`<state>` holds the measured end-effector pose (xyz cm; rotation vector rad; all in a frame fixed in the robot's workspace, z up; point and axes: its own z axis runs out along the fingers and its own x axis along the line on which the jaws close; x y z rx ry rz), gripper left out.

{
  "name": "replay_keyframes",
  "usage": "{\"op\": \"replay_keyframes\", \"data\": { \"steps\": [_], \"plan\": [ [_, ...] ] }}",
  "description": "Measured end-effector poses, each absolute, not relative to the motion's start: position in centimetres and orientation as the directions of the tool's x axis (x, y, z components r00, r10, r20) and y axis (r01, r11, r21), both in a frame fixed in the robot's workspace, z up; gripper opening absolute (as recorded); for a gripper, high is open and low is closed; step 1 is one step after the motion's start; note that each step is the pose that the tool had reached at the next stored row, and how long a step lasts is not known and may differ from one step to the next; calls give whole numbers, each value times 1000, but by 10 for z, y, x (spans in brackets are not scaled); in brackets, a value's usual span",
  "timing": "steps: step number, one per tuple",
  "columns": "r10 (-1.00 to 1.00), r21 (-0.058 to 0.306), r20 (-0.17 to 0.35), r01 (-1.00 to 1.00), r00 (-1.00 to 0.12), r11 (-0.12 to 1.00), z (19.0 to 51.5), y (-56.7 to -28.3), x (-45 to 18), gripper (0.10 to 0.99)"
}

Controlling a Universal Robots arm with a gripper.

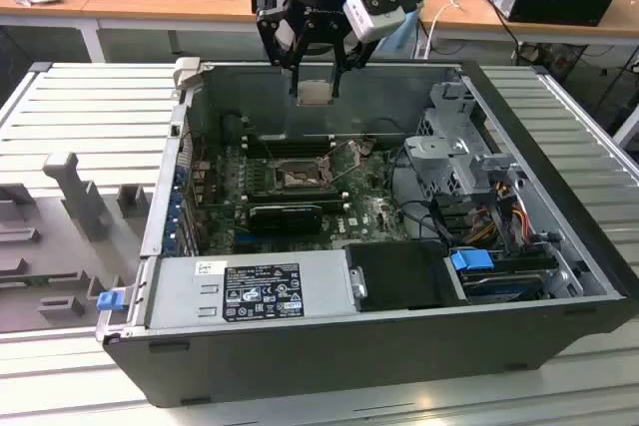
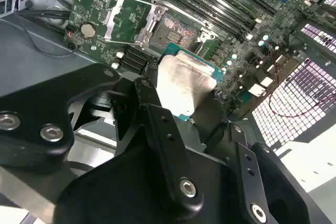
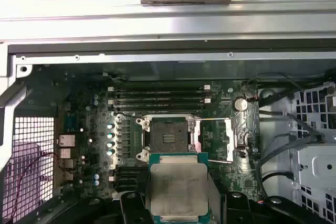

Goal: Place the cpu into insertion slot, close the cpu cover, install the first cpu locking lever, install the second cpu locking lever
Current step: 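Place the cpu into insertion slot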

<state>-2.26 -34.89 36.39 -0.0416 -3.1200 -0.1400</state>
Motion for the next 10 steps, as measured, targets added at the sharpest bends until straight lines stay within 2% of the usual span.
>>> {"op": "replay_keyframes", "data": {
  "steps": [10],
  "plan": [
    [45,89,19,46,-999,995,364,-349,-23,529]
  ]
}}
